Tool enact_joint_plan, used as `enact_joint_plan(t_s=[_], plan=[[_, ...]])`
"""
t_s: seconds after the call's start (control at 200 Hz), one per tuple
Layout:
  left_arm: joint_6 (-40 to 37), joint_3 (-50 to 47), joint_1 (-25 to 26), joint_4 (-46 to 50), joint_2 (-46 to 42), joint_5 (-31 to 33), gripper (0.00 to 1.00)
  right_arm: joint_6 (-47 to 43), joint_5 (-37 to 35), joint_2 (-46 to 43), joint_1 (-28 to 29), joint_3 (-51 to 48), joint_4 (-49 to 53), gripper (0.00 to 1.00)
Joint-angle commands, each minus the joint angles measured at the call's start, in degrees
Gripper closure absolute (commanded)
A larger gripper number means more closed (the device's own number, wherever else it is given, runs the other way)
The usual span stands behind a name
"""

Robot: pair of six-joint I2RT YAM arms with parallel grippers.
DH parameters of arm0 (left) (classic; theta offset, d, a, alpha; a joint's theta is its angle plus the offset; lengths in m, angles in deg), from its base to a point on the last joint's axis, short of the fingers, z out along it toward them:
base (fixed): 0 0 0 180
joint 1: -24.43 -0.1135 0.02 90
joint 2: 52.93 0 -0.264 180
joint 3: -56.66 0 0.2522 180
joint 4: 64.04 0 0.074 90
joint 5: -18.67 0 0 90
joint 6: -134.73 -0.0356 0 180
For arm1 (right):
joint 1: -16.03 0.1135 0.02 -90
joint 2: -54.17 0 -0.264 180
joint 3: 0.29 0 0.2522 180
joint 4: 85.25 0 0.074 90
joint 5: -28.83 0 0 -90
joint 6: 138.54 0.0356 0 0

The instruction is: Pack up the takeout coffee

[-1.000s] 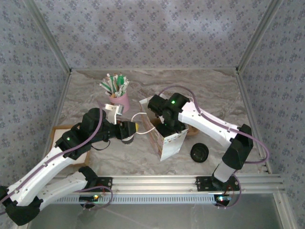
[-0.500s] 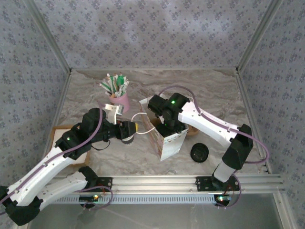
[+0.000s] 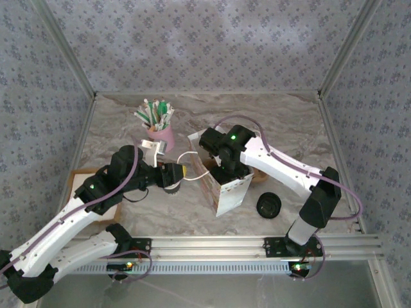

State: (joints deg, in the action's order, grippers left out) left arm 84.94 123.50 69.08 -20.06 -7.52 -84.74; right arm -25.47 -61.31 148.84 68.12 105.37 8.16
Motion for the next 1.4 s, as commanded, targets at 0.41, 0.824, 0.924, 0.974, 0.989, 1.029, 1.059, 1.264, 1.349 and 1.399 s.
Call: enact_joint_plan(t_s=[0.41, 0.824, 0.924, 0.974, 0.989, 1.029, 1.059, 1.264, 1.349, 1.399], plan=[[0.5, -0.4, 0.3, -0.3, -0.5, 0.8, 0.56, 0.6, -0.9, -0.9, 0.2, -0.8, -0.5, 0.33], [0.7, -0.4, 0.3, -0.4, -0.5, 0.7, 0.56, 0.5, -1.5, -1.7, 0.3, -2.4, -1.9, 0.33], [0.7, -0.4, 0.3, -0.4, -0.4, 0.7, 0.56, 0.5, -1.6, -1.9, 0.3, -2.8, -2.2, 0.33], [0.7, -0.3, 0.3, -0.5, -0.4, 0.6, 0.56, 0.6, -1.5, -2.0, 0.2, -2.9, -2.3, 0.33], [0.7, -0.3, 0.3, -0.4, -0.3, 0.7, 0.56, 0.6, -1.5, -2.0, 0.2, -2.9, -2.2, 0.34], [0.7, -0.3, 0.3, -0.4, -0.4, 0.7, 0.56, 0.6, -1.5, -2.0, 0.3, -2.9, -2.2, 0.33], [0.8, -0.3, 0.3, -0.5, -0.4, 0.7, 0.56, 0.6, -1.5, -1.9, 0.3, -2.9, -2.3, 0.33], [0.8, -0.3, 0.3, -0.4, -0.4, 0.7, 0.56, 0.5, -1.6, -2.0, 0.3, -2.8, -2.3, 0.34], [0.8, -0.4, 0.3, -0.4, -0.5, 0.7, 0.56, 0.6, -1.5, -2.0, 0.3, -2.8, -2.3, 0.33], [0.8, -0.3, 0.3, -0.4, -0.5, 0.7, 0.56, 0.5, -1.6, -2.0, 0.3, -2.8, -2.3, 0.33]])
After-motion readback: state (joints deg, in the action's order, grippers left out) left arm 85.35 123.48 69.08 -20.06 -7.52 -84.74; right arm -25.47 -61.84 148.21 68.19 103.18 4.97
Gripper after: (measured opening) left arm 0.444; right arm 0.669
